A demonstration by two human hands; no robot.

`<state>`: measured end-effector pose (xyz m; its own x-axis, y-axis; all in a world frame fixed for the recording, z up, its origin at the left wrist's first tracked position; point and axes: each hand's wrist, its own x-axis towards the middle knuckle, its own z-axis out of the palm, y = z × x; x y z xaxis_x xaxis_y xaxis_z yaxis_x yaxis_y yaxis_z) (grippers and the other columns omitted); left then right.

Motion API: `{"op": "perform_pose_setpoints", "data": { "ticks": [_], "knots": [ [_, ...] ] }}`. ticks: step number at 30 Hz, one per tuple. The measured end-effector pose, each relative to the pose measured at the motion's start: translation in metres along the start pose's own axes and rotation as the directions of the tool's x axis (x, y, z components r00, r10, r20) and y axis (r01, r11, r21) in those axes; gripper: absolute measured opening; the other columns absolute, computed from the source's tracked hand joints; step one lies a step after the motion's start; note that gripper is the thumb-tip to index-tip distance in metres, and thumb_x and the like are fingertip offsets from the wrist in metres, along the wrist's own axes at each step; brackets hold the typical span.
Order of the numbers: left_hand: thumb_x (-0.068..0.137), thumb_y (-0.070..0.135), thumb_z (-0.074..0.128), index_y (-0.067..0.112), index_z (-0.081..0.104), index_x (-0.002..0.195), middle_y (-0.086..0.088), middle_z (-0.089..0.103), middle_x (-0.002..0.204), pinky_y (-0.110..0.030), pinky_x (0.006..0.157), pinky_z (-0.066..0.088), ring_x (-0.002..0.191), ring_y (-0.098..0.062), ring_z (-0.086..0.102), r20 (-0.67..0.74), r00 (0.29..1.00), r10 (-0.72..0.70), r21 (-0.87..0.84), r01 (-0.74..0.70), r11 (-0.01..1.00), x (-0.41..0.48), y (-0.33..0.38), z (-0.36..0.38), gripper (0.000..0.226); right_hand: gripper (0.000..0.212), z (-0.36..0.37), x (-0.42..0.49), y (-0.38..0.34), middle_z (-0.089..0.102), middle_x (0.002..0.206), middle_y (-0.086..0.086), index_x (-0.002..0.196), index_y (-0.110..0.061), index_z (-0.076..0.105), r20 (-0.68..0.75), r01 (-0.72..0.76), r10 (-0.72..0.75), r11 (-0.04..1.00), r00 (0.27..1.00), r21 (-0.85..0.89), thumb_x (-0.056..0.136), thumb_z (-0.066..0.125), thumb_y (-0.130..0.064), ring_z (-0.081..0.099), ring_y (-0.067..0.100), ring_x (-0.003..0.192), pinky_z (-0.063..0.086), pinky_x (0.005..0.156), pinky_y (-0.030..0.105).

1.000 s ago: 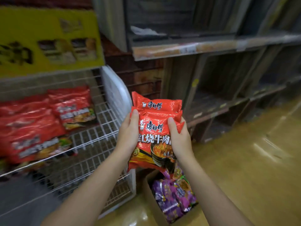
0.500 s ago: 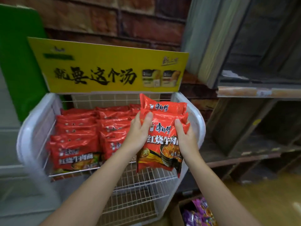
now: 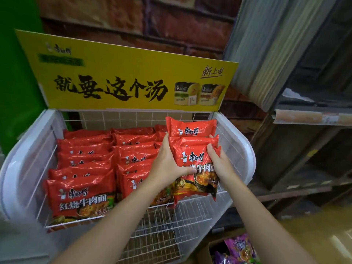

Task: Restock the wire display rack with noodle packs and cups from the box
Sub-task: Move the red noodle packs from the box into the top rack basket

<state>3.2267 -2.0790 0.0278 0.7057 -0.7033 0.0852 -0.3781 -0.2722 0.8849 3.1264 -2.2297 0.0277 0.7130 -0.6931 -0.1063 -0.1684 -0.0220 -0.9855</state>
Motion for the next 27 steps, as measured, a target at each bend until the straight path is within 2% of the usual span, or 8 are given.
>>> {"op": "perform_pose_setpoints", "data": {
  "ticks": [3,5,8,11,15,20,23,27],
  "knots": [
    [0.053,0.043,0.092,0.027,-0.007,0.153,0.001,0.030,0.154,-0.039,0.108,0.038,0.137,-0.020,0.040,-0.088,0.995,-0.043,0.026,0.046,0.999,0.011,-0.004,0.019,0.141,0.052,-0.008,0.028,0.012,0.066,0.123,0.003,0.140,-0.037,0.042,0.108,-0.065,0.061,0.997,0.992,0.039,0.092,0.057,-0.049,0.067,0.024,0.107,0.053,0.096,0.049],
    [0.052,0.044,0.092,0.029,-0.007,0.152,0.000,0.032,0.153,-0.043,0.109,0.040,0.136,-0.021,0.041,-0.130,0.988,-0.079,0.042,0.085,0.995,0.018,-0.008,0.031,0.141,0.053,-0.009,0.044,0.021,0.065,0.123,0.003,0.141,-0.039,0.038,0.147,-0.101,0.091,0.993,0.985,0.059,0.092,0.058,-0.046,0.067,0.024,0.107,0.053,0.096,0.048],
    [0.050,0.045,0.093,0.035,-0.006,0.151,0.001,0.037,0.151,-0.049,0.106,0.043,0.133,-0.022,0.046,-0.192,0.974,-0.123,0.065,0.138,0.988,0.027,-0.015,0.045,0.141,0.042,-0.009,0.060,0.032,0.063,0.120,-0.002,0.135,-0.040,0.038,0.138,-0.054,0.045,0.997,0.989,0.057,0.096,0.055,-0.039,0.066,0.016,0.101,0.055,0.089,0.038],
    [0.048,0.043,0.094,0.035,-0.005,0.150,0.000,0.037,0.151,-0.050,0.104,0.044,0.132,-0.022,0.046,-0.232,0.965,-0.122,0.097,0.147,0.984,0.037,-0.021,0.058,0.142,0.041,-0.011,0.072,0.046,0.062,0.122,-0.004,0.135,-0.044,0.037,0.140,-0.030,0.027,0.999,0.990,0.016,0.097,0.053,-0.043,0.065,0.012,0.102,0.055,0.084,0.033],
    [0.052,0.043,0.093,0.029,-0.008,0.151,-0.001,0.036,0.151,-0.041,0.104,0.045,0.131,-0.021,0.047,-0.175,0.972,-0.159,0.118,0.181,0.976,0.042,-0.027,0.073,0.142,0.038,-0.017,0.074,0.059,0.062,0.120,-0.006,0.136,-0.042,0.036,0.109,-0.033,0.037,0.999,0.993,-0.040,0.100,0.046,-0.046,0.063,0.007,0.098,0.050,0.071,0.020],
    [0.056,0.059,0.083,0.025,-0.018,0.150,-0.002,0.030,0.155,-0.035,0.106,0.043,0.133,-0.019,0.045,-0.044,0.975,-0.217,0.180,0.222,0.958,0.045,-0.030,0.072,0.142,0.036,-0.022,0.074,0.067,0.058,0.117,-0.009,0.138,-0.042,0.035,0.101,-0.016,0.024,0.997,0.995,-0.077,0.102,0.040,-0.042,0.058,-0.002,0.091,0.045,0.063,0.011],
    [0.074,0.066,0.066,0.023,-0.009,0.154,0.001,0.029,0.156,-0.034,0.105,0.043,0.135,-0.017,0.043,-0.065,0.979,-0.192,0.214,0.202,0.956,0.047,-0.023,0.063,0.118,0.032,-0.020,0.077,0.071,0.063,0.112,-0.006,0.134,-0.043,0.038,0.104,-0.040,0.043,0.999,0.994,-0.027,0.103,0.041,-0.039,0.066,0.007,0.091,0.052,0.066,0.019],
    [0.094,0.057,0.044,0.019,-0.004,0.155,0.001,0.031,0.156,-0.031,0.101,0.045,0.132,-0.015,0.046,-0.073,0.985,-0.157,0.322,0.172,0.931,0.047,-0.022,0.054,0.086,0.031,-0.027,0.079,0.080,0.067,0.109,-0.005,0.134,-0.042,0.043,0.118,-0.061,0.064,0.998,0.991,-0.030,0.103,0.041,-0.041,0.070,0.012,0.091,0.058,0.071,0.028]
  ]
}}
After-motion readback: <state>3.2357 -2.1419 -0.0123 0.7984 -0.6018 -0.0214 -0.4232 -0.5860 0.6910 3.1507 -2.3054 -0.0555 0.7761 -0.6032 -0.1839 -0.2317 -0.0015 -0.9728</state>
